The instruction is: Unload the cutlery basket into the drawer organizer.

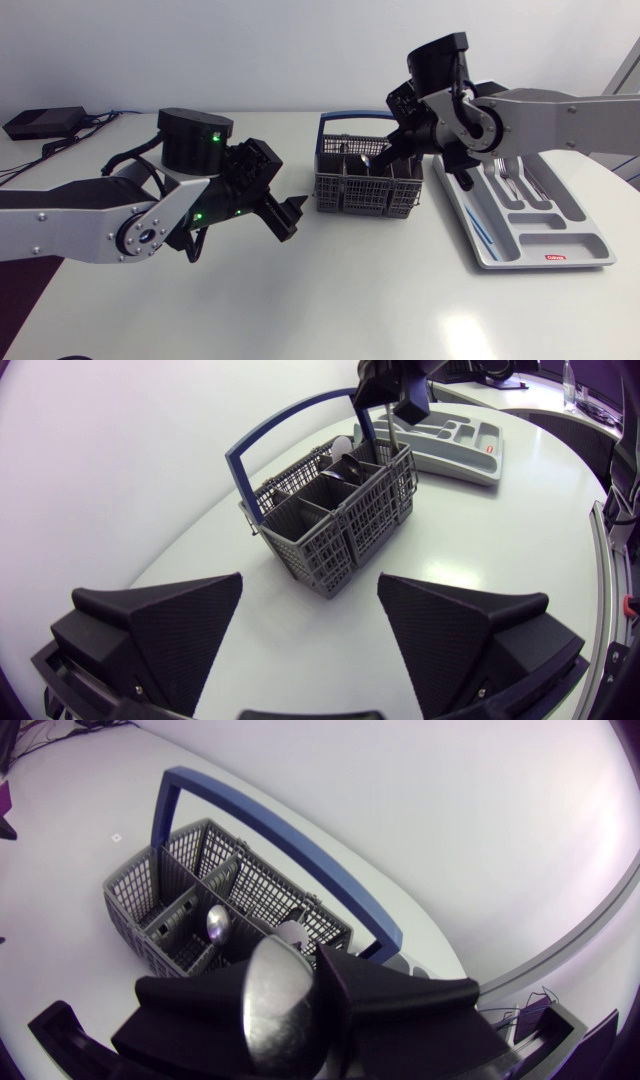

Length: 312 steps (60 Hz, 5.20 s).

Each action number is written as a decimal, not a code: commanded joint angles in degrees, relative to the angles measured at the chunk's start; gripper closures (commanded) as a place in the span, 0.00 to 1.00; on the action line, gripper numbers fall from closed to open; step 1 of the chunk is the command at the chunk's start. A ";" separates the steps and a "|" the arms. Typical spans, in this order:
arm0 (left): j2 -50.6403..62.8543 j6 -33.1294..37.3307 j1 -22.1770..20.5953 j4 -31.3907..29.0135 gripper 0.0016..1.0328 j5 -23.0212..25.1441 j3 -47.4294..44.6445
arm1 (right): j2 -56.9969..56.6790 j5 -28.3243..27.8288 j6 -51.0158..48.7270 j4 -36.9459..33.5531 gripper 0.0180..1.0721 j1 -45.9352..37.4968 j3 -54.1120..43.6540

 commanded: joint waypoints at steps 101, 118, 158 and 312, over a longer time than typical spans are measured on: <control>5.11 -3.96 -4.59 -22.25 0.79 41.30 18.23 | -25.72 -59.05 8.44 -14.71 0.86 -2.62 -5.30; 5.72 -5.63 -4.59 -22.42 0.97 41.83 18.75 | -26.87 -58.17 8.53 -13.48 0.84 -2.80 -6.35; 8.09 -20.22 -6.17 -10.56 0.97 17.57 20.51 | -26.69 -47.44 19.60 -8.12 0.36 -3.24 -6.44; -2.37 -8.79 -0.72 -9.06 0.25 3.86 12.25 | 13.30 -43.66 -3.69 -20.33 0.92 -45.60 19.75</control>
